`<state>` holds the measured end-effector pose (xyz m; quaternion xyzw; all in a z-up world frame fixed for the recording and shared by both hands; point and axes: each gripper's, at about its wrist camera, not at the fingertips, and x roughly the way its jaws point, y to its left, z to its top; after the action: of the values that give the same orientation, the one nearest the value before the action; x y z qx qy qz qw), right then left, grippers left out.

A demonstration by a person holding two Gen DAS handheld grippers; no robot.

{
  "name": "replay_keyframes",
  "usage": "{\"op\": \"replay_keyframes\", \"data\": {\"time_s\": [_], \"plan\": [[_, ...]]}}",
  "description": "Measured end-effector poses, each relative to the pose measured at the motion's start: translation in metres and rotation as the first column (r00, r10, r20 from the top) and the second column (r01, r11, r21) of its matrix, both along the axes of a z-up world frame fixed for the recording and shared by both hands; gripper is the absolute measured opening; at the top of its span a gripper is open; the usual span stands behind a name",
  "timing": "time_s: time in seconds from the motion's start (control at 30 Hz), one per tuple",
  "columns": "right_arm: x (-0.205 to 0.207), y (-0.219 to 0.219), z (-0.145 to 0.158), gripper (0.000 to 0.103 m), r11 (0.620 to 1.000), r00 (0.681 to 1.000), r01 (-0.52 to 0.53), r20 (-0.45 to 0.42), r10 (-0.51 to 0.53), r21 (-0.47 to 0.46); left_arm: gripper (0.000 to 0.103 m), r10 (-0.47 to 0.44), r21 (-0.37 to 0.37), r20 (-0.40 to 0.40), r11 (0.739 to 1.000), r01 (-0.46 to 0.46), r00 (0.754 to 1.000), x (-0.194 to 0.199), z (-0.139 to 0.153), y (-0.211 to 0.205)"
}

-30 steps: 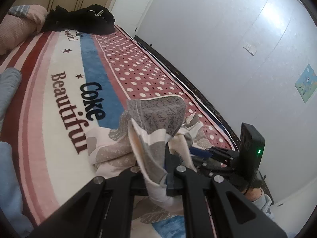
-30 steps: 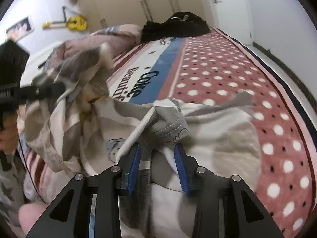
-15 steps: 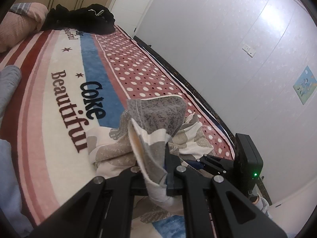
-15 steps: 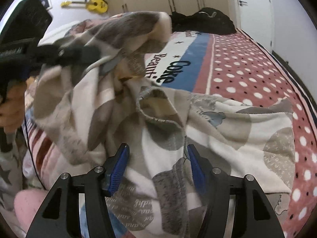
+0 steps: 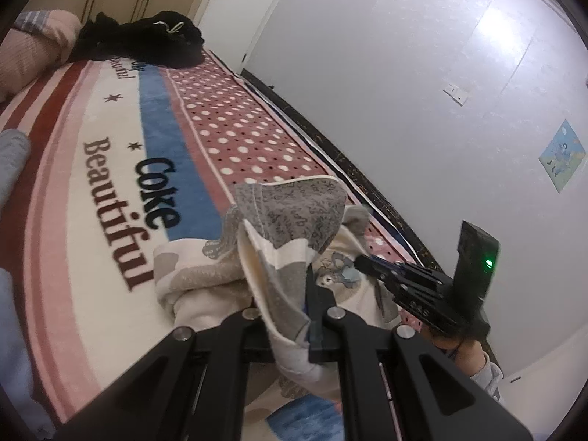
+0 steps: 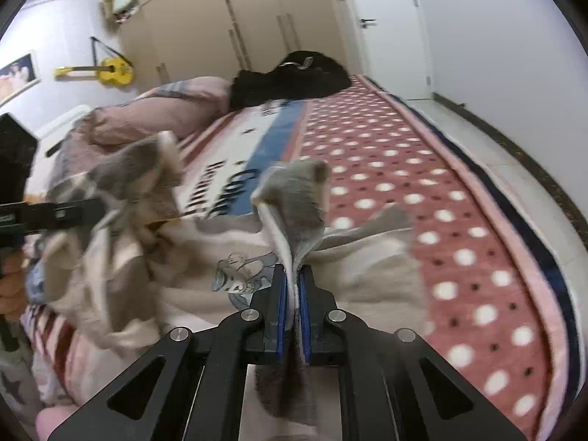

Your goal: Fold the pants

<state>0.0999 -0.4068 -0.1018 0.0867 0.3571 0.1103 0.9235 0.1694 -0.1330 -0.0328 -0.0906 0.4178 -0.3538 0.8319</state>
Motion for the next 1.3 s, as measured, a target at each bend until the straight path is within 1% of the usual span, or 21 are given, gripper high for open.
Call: {"op": "replay_keyframes", "data": {"time_s": [0.1,0.2,0.23,0.27,0.3,0.37,0.43,0.47,0.5,0.57,0.7,0.8,0.83,0.87,0.97,1.07,1.13,1.2,1.23,1.27,1.3], "plan": [[0.012,-0.015,-0.012,0.006,0.999,0.997,0.031,-0.077,-0.030,0.017,0.004,-0.009,0.016,0.002,1.000,0.009,1.000,0.000,0.001,-0.016],[0.019,-0.022,-0.022,0.013,0.999,0.994,0.031,-0.109,-0.027,0.034,0.004,-0.018,0.042,0.007,0.999,0.017,1.000,0.000,0.001,-0.030],[0.018,-0.024,-0.023,0.013,0.998,0.993,0.019,-0.118,-0.011,0.068,0.004,-0.019,0.053,0.011,0.998,0.018,1.000,-0.001,0.001,-0.033],[0.015,-0.029,-0.024,0.016,0.990,0.992,-0.011,-0.126,0.029,0.138,0.004,-0.019,0.060,0.013,0.998,0.018,1.000,0.000,0.001,-0.035],[0.013,-0.032,-0.024,0.026,0.983,0.990,-0.033,-0.130,0.057,0.181,0.004,-0.018,0.065,0.011,0.998,0.017,1.000,0.000,0.000,-0.036],[0.005,-0.034,-0.024,0.032,0.971,0.987,-0.070,-0.127,0.102,0.231,0.004,-0.014,0.066,0.004,0.998,0.013,1.000,0.002,-0.002,-0.038],[0.003,-0.031,-0.027,0.032,0.969,0.982,-0.095,-0.141,0.129,0.230,0.004,-0.011,0.065,-0.001,0.998,0.011,1.000,0.003,-0.004,-0.039],[0.001,-0.028,-0.028,0.023,0.967,0.980,-0.107,-0.142,0.142,0.233,0.004,-0.011,0.067,-0.003,0.998,0.011,1.000,0.003,-0.005,-0.040],[-0.001,-0.025,-0.027,0.005,0.963,0.978,-0.128,-0.134,0.163,0.238,0.004,-0.010,0.070,-0.002,0.998,0.010,1.000,0.004,-0.006,-0.041],[-0.006,-0.019,-0.020,0.003,0.959,0.978,-0.146,-0.112,0.177,0.245,0.004,-0.010,0.075,-0.001,0.997,0.010,1.000,0.003,-0.006,-0.043],[-0.010,-0.018,0.009,0.003,0.974,0.991,-0.117,-0.042,0.127,0.195,0.004,-0.017,0.075,0.001,0.997,0.017,1.000,0.002,-0.004,-0.043],[-0.008,-0.027,0.017,0.003,0.983,0.994,-0.082,-0.060,0.093,0.165,0.004,-0.026,0.073,0.002,0.997,0.025,1.000,0.002,-0.003,-0.045],[-0.005,-0.030,0.016,0.004,0.985,0.993,-0.073,-0.083,0.087,0.156,0.004,-0.027,0.073,0.001,0.997,0.027,1.000,0.002,-0.004,-0.047],[-0.001,-0.030,0.006,0.007,0.990,0.987,-0.062,-0.142,0.080,0.127,0.004,-0.028,0.076,-0.001,0.997,0.028,1.000,0.002,-0.005,-0.048],[0.001,-0.030,-0.020,0.014,1.000,0.975,-0.015,-0.220,0.017,0.012,0.004,-0.035,0.076,-0.015,0.996,0.036,0.999,0.002,-0.009,-0.054],[-0.013,-0.043,-0.021,0.016,0.997,0.984,0.011,-0.178,0.003,0.074,0.004,-0.058,0.095,-0.016,0.994,0.059,0.998,0.001,-0.009,-0.069],[-0.024,-0.049,-0.013,0.017,0.997,0.989,0.043,-0.141,-0.034,0.062,0.005,-0.079,0.119,-0.003,0.990,0.078,0.997,0.001,-0.007,-0.087],[-0.038,-0.058,-0.005,0.019,0.996,0.992,0.068,-0.106,-0.062,0.051,0.010,-0.109,0.115,-0.024,0.987,0.111,0.994,0.002,-0.010,-0.107],[-0.043,-0.062,-0.001,0.019,0.995,0.993,0.073,-0.093,-0.067,0.063,0.020,-0.131,0.122,-0.046,0.983,0.136,0.990,0.003,-0.014,-0.120],[-0.049,-0.066,0.002,0.019,0.994,0.994,0.080,-0.084,-0.074,0.073,0.035,-0.146,0.128,-0.059,0.980,0.153,0.987,0.002,-0.017,-0.130],[-0.053,-0.068,0.004,0.019,0.993,0.994,0.088,-0.079,-0.082,0.076,0.042,-0.163,0.133,-0.070,0.976,0.171,0.984,0.001,-0.021,-0.138]]}}
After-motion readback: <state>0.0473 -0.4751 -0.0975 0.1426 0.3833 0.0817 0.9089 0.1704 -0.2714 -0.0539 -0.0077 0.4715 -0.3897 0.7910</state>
